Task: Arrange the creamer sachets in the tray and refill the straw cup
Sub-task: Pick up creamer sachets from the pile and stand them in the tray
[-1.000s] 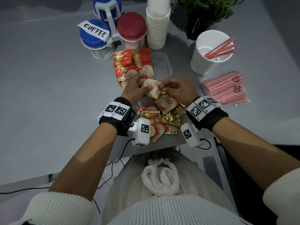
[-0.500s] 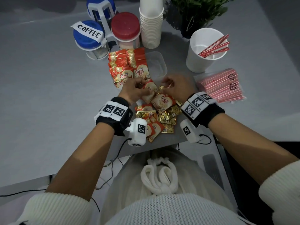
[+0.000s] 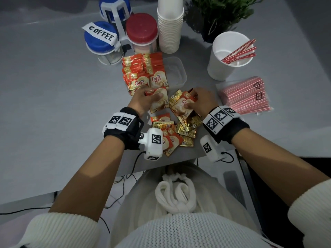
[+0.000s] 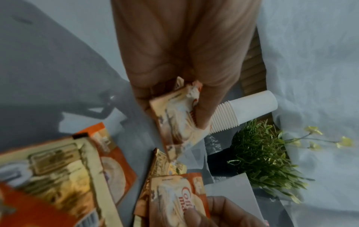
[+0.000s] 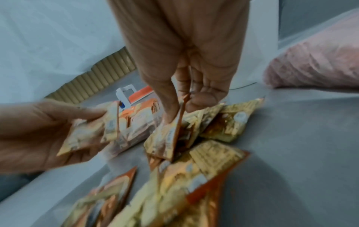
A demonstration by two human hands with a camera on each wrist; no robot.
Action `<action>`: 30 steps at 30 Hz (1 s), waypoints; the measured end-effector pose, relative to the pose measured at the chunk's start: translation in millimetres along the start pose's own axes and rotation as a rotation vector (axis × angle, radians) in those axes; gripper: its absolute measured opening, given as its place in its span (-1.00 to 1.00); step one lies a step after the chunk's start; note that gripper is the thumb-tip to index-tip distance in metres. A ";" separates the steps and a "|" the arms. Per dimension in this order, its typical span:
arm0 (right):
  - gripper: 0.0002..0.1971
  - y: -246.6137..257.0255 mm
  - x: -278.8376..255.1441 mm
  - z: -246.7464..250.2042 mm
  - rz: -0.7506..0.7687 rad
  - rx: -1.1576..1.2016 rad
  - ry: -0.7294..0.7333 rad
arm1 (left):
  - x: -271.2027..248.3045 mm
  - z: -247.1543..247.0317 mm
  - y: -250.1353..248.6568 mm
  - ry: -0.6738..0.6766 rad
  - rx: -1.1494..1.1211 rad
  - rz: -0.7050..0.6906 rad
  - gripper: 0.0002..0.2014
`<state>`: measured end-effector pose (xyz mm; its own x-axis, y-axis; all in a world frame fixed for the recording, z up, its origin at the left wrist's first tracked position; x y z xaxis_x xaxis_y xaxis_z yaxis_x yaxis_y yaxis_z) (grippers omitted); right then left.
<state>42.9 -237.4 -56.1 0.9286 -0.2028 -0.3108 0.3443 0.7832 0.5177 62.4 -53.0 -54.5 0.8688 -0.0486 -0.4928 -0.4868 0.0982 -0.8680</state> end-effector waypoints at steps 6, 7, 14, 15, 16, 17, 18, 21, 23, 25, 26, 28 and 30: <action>-0.76 9.5 2.4 23.2 0.000 0.292 0.014 | 4.1 10.3 7.9 -0.027 -0.140 0.086 -0.85; -0.77 13.5 1.8 25.8 0.004 0.386 0.033 | 4.6 11.3 8.9 -0.029 -0.168 0.099 -0.84; -0.89 45.2 -1.6 12.9 0.008 0.633 0.239 | 2.9 6.1 3.9 0.056 -0.215 0.107 -0.86; -0.90 49.2 -1.5 10.9 0.016 0.610 0.237 | 2.4 4.5 2.8 0.066 -0.217 0.107 -0.85; -0.92 52.6 -1.3 9.8 0.023 0.584 0.227 | 2.0 3.4 1.9 0.077 -0.214 0.105 -0.85; -0.92 55.0 -0.1 9.1 0.026 0.567 0.212 | 1.9 2.6 0.8 0.089 -0.205 0.104 -0.85; -0.91 56.1 1.4 8.7 0.019 0.558 0.196 | 2.2 2.2 0.0 0.102 -0.202 0.101 -0.85; -0.90 59.4 7.9 9.3 0.018 0.539 0.152 | 4.2 1.2 -3.2 0.100 -0.215 0.119 -0.85; -0.90 66.7 10.6 9.0 0.054 0.493 0.143 | 5.9 -1.7 -4.0 0.102 -0.232 0.139 -0.86; -0.89 74.6 12.2 8.2 0.088 0.489 0.136 | 4.7 -6.9 -5.9 0.139 -0.228 0.132 -0.78; -0.85 77.4 13.3 7.8 0.093 0.512 0.128 | 3.8 -9.1 -6.6 0.156 -0.195 0.112 -0.75; -0.80 80.3 14.3 6.9 0.084 0.588 0.121 | 2.6 -10.1 -8.6 0.147 -0.093 0.037 -0.82; -0.77 76.8 16.1 5.2 0.055 0.649 0.111 | 5.2 -5.1 -7.6 0.091 -0.040 -0.009 -0.89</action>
<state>85.0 -183.6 -17.2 0.9395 -0.0830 -0.3324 0.3423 0.2707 0.8997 70.2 -59.1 -50.8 0.8620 -0.1398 -0.4872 -0.4842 0.0573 -0.8731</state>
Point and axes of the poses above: each hand's wrist, its own x-axis towards the middle knuckle, its own z-axis out of the back of the hand, y = z × x, the point moved 8 cm from there along x, towards the middle knuckle, and after that the axes turned 6 degrees about -y, right-handed, at the moved point
